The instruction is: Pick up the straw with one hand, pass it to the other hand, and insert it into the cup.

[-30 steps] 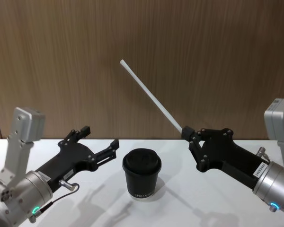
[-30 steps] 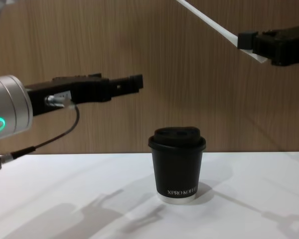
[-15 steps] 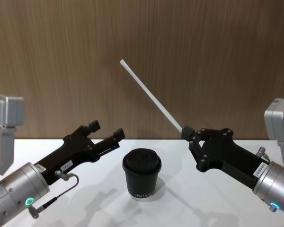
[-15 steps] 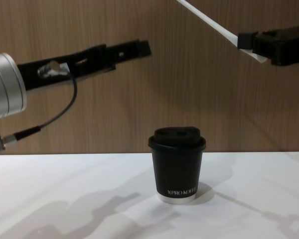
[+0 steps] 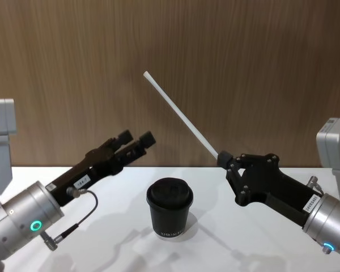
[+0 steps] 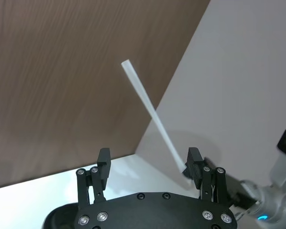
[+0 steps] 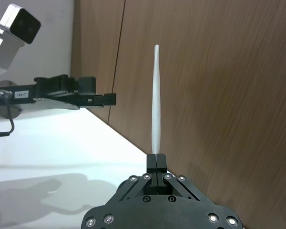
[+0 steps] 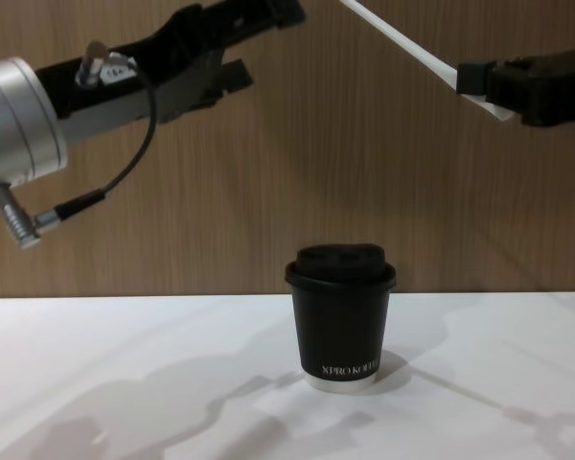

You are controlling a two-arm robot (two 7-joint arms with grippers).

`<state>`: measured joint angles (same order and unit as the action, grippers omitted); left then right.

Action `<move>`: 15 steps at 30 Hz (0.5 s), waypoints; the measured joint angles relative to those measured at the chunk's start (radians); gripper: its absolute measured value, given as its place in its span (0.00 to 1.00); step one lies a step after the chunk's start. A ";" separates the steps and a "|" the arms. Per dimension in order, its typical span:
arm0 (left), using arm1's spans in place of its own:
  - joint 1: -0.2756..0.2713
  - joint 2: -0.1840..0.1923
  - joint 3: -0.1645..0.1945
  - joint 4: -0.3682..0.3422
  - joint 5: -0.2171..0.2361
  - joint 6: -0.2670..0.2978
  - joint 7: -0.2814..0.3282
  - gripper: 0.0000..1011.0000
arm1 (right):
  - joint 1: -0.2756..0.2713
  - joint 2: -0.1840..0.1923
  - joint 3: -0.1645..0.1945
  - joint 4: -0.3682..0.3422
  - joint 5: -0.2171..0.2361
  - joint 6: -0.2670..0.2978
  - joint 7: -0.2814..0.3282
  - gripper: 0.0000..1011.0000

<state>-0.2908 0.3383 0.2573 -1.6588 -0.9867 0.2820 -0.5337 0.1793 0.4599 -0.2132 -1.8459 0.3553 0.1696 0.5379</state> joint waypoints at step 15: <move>-0.062 -0.050 0.020 0.048 -0.083 0.044 0.006 0.99 | 0.000 0.000 0.000 0.000 0.000 0.000 0.000 0.00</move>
<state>-0.3531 0.2886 0.2773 -1.6111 -1.0692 0.3256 -0.5276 0.1792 0.4599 -0.2133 -1.8459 0.3551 0.1696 0.5379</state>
